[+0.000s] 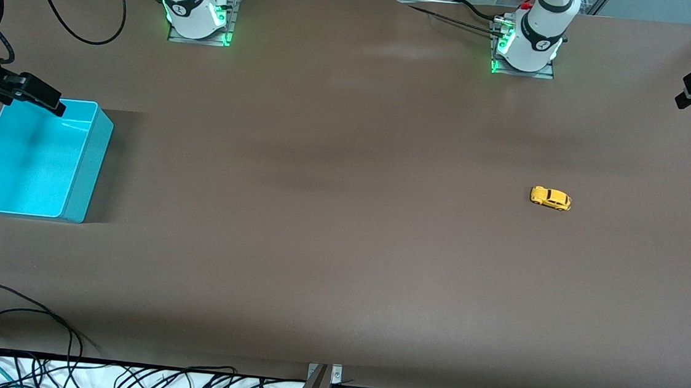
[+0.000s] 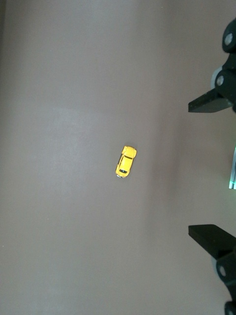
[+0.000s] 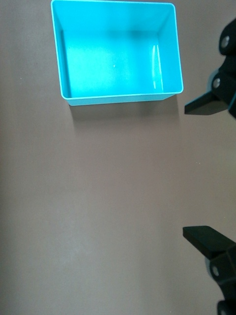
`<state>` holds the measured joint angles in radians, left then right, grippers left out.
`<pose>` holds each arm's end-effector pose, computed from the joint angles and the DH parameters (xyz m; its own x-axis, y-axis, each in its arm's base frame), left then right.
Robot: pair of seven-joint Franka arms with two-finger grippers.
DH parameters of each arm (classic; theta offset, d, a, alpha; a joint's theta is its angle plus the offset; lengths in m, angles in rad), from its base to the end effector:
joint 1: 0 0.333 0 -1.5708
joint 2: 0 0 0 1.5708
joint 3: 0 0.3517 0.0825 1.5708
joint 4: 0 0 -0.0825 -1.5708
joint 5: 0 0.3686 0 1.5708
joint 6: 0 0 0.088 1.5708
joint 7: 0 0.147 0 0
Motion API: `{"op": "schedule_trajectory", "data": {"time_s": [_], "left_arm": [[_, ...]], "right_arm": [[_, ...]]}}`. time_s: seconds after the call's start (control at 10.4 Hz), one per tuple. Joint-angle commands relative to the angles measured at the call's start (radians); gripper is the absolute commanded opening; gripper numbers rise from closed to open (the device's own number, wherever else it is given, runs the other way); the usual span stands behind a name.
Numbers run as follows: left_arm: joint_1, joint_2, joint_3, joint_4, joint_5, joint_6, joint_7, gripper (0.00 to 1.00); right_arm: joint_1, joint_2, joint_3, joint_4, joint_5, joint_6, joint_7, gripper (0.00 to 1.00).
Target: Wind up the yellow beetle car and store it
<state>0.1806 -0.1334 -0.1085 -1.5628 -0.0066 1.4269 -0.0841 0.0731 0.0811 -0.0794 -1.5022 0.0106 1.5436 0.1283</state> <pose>0.4754 0.0288 0.6785 0.9878 0.1556 -0.0026 0.1556 -0.9878 -0.0081 0.5624 -0.0001 0.6045 0.9902 -0.1339 -0.0396 -0.1340 -0.9910 0.0009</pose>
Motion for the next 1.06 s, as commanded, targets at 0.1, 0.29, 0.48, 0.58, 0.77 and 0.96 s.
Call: {"op": "schedule_trajectory", "data": {"time_s": [0.1,0.29,0.48,0.58,0.77,0.96], "left_arm": [[0.004,0.015,-0.007,0.032,0.014,-0.01,0.012,1.0],[0.008,0.034,0.003,0.032,0.013,-0.01,0.012,1.0],[0.017,0.044,0.004,0.03,0.014,-0.01,0.015,1.0],[0.022,0.082,0.001,0.03,0.016,-0.01,0.015,1.0],[0.013,0.145,-0.002,0.032,0.016,-0.01,0.014,1.0],[0.017,0.165,-0.002,0.03,0.017,-0.01,0.023,1.0]], "right_arm": [[-0.007,0.025,-0.005,0.016,-0.018,-0.002,0.016,1.0],[-0.006,0.02,-0.006,0.017,-0.02,-0.008,0.016,1.0],[-0.006,0.02,-0.006,0.017,-0.02,-0.008,0.016,1.0],[-0.006,0.02,-0.006,0.019,-0.02,-0.007,0.016,1.0],[-0.006,0.02,-0.006,0.017,-0.02,-0.01,0.016,1.0],[-0.006,0.02,-0.008,0.019,-0.02,-0.01,0.016,1.0]]}}
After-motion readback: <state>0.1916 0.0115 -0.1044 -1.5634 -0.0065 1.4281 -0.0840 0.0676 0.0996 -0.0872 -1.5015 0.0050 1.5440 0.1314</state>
